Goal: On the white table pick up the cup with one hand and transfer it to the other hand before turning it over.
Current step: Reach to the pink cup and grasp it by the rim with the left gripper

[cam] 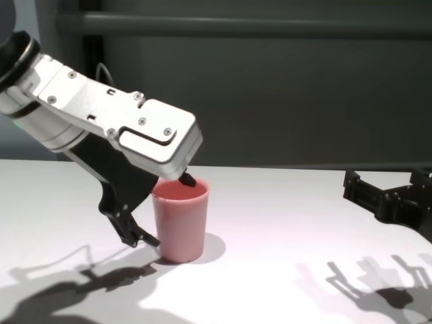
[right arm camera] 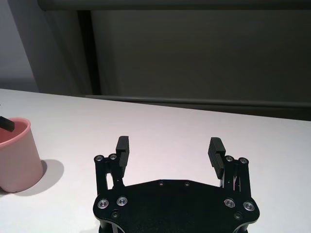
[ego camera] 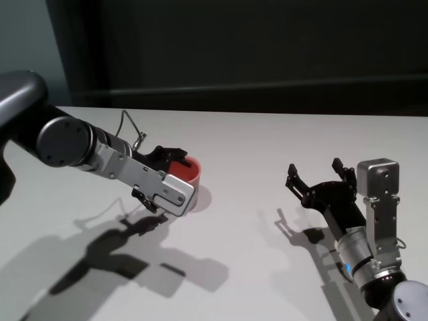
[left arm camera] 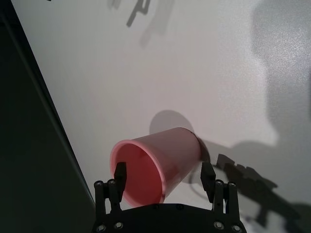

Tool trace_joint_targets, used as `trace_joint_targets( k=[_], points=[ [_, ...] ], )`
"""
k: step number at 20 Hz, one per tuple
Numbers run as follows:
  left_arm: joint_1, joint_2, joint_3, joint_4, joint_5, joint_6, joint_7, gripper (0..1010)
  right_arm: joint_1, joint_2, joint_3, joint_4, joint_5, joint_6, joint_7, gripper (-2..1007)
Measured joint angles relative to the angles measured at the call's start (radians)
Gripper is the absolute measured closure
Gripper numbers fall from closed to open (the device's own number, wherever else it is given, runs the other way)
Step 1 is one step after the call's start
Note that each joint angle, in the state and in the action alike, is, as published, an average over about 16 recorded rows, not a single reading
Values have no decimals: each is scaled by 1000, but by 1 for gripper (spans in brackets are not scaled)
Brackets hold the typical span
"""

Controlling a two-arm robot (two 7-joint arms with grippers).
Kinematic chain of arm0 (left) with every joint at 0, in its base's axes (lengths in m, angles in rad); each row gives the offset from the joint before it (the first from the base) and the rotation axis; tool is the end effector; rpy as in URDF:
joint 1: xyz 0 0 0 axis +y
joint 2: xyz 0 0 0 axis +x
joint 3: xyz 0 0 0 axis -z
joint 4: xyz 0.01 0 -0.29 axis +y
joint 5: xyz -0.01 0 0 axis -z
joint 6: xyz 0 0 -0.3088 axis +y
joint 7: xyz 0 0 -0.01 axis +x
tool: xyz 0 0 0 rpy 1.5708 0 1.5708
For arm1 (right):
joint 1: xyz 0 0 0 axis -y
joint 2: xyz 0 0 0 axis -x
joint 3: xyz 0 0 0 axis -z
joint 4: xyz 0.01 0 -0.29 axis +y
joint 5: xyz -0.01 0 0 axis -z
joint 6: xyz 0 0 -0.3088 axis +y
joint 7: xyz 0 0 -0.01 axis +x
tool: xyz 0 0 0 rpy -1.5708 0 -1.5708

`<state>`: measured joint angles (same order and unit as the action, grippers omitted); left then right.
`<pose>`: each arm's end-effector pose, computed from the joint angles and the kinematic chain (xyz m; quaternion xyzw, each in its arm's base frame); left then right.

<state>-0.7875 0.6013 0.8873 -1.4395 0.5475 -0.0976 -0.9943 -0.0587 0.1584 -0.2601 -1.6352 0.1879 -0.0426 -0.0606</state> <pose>0.4447 -0.0151 -0.1539 0.5294 -0.4214 -0.0194 0.7361 0.3002 0.0394 -0.3070 0.0183 0.0178 -0.6311 0.7753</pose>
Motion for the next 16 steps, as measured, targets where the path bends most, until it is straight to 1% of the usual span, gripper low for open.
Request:
trace_joint_targets(
  k=[4,9,12,16],
  points=[
    [-18,-14,17,31,0,-9,-9,7,0,0,0,0,0,0,0,5],
    [-31,-23,32,53,-6,-12,-17,28,0,0,0,0,0,0,0,5],
    [-35,-25,38,58,-12,-12,-19,60,0,0,0,0,0,0,0,5],
    [-38,-23,45,59,-23,-13,-18,132,0,0,0,0,0,0,0,5]
  ],
)
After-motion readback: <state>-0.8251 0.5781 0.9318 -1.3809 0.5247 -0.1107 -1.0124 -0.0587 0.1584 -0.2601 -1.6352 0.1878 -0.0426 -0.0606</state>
